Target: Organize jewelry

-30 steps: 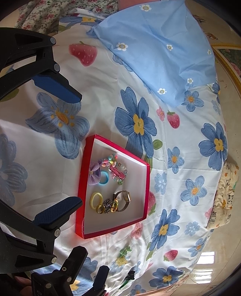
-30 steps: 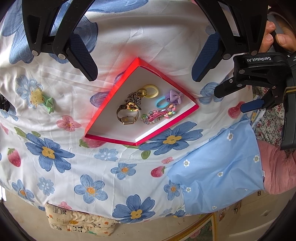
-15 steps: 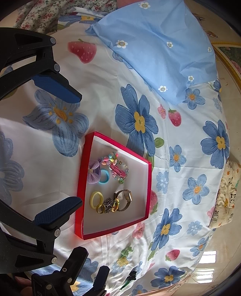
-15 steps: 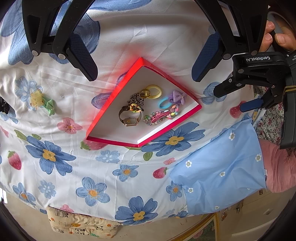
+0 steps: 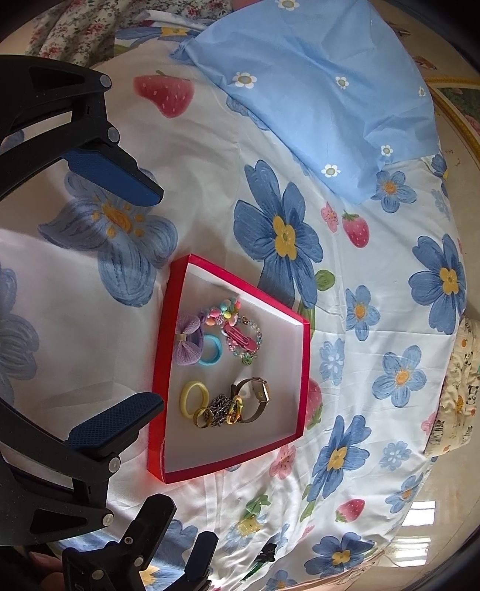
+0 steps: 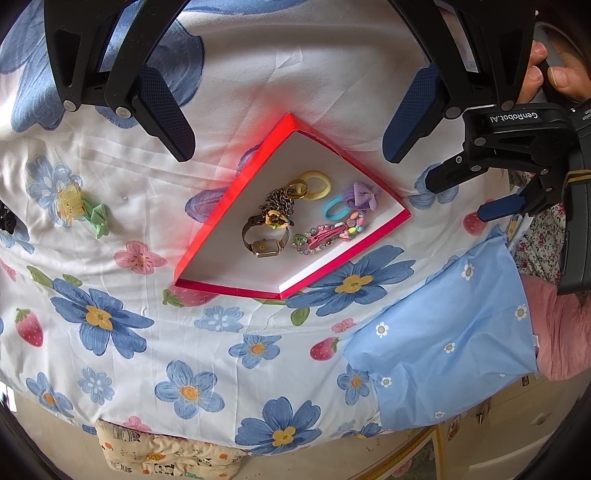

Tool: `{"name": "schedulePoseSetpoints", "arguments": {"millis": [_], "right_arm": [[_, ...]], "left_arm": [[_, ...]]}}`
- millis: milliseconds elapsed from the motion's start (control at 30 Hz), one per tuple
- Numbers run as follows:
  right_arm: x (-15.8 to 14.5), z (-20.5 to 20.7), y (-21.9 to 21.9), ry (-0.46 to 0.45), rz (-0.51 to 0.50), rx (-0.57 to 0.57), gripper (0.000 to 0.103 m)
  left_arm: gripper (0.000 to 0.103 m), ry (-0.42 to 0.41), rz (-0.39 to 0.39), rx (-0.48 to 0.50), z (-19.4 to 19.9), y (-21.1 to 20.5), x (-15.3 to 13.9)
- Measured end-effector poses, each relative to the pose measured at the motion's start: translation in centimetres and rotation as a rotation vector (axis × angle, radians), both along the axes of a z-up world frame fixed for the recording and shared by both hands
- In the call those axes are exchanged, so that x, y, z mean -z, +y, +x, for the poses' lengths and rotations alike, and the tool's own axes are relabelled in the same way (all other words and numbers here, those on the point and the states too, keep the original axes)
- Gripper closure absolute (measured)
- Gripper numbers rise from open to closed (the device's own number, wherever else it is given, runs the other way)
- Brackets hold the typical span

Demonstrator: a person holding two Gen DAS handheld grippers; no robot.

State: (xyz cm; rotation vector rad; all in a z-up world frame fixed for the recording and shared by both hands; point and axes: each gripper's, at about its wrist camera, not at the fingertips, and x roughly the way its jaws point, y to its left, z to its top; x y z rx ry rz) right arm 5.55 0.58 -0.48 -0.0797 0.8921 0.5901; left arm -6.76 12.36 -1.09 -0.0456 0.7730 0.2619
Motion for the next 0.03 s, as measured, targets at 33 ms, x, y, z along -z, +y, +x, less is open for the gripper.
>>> {"name": "schedulePoseSetpoints", "arguments": {"millis": [33], "right_arm": [[0.02,0.1,-0.04,0.002,0.0,0.002,0.001]], "left_arm": [[0.001,0.005,-0.004,0.002,0.28,-0.01,0.03]]}}
